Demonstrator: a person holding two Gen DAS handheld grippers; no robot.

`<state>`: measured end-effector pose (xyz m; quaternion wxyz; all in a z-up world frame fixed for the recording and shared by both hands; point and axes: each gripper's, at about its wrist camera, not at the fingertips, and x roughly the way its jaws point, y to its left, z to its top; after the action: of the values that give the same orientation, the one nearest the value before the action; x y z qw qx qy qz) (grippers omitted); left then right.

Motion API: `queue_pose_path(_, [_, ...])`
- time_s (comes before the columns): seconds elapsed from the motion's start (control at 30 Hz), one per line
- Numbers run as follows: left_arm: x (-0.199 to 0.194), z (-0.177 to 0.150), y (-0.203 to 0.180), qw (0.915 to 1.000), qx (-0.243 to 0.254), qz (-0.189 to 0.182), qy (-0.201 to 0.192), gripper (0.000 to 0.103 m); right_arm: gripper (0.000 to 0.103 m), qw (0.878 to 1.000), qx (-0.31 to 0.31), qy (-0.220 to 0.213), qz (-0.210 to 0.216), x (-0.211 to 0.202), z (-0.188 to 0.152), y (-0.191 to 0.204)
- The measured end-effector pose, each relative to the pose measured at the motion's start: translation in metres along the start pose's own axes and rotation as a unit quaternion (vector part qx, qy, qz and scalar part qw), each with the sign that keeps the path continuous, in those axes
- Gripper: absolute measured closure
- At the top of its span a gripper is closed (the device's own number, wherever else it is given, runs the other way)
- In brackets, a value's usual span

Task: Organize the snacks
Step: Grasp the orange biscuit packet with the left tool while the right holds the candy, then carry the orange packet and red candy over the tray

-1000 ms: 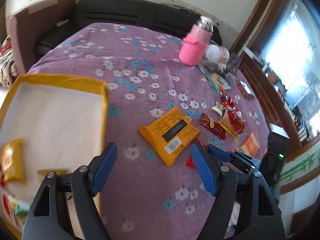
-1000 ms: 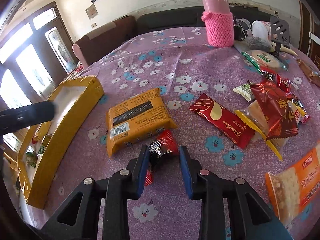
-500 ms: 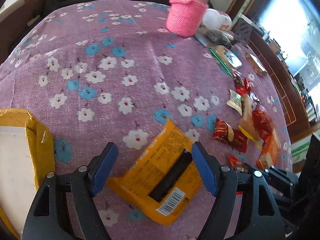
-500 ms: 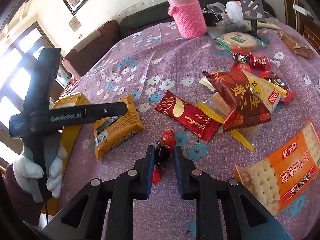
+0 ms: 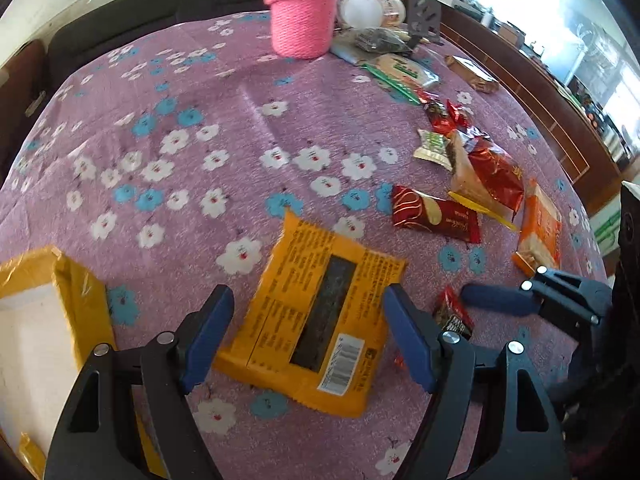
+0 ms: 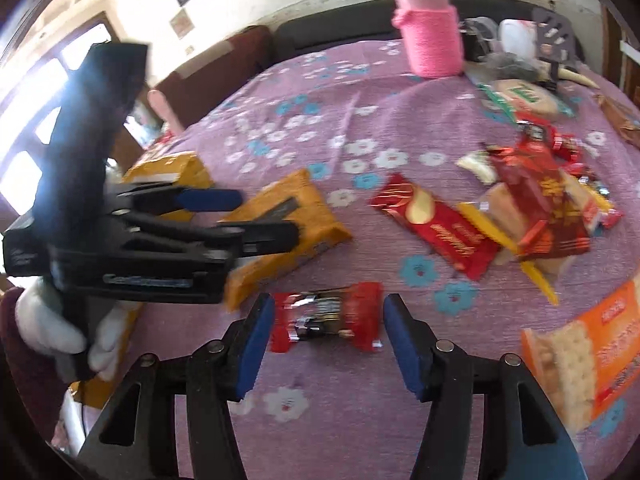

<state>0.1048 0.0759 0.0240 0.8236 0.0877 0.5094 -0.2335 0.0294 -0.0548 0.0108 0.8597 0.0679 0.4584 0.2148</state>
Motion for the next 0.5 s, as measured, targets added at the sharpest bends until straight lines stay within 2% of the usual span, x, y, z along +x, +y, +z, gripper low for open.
queue_pose_path(0.1, [0.008, 0.003, -0.005, 0.9999, 0.01, -0.009, 0.01, 0.023, 0.037, 1.0, -0.022, -0.009, -0.014, 0.004, -0.002, 0.01])
queue_pose_path(0.13, [0.013, 0.003, -0.009, 0.9997, 0.018, 0.0, 0.018, 0.023, 0.036, 0.999, -0.025, -0.011, -0.016, 0.005, -0.002, 0.012])
queue_pose_path(0.23, [0.018, -0.004, -0.026, 0.9969, 0.069, 0.036, 0.012, 0.019, 0.035, 0.999, -0.038, -0.016, -0.025, 0.008, -0.004, 0.019])
queue_pose_path(0.27, [0.018, -0.004, -0.028, 0.9968, 0.07, 0.039, 0.01, 0.019, 0.035, 0.999, -0.043, -0.017, -0.027, 0.01, -0.005, 0.021])
queue_pose_path(0.3, [0.018, -0.003, -0.027, 0.9971, 0.065, 0.038, 0.012, 0.019, 0.039, 0.998, -0.047, -0.018, -0.031, 0.011, -0.005, 0.024])
queue_pose_path(0.33, [0.018, -0.001, -0.026, 0.9976, 0.057, 0.037, 0.014, 0.022, 0.057, 0.998, -0.051, -0.018, -0.034, 0.011, -0.005, 0.026])
queue_pose_path(0.37, [0.018, 0.0, -0.025, 0.9978, 0.051, 0.039, 0.011, 0.029, 0.07, 0.998, -0.052, -0.017, -0.035, 0.011, -0.006, 0.026])
queue_pose_path(0.5, [0.014, -0.002, -0.021, 0.9981, 0.032, 0.052, 0.001, 0.032, 0.074, 0.999, -0.038, -0.007, -0.022, 0.008, -0.005, 0.021])
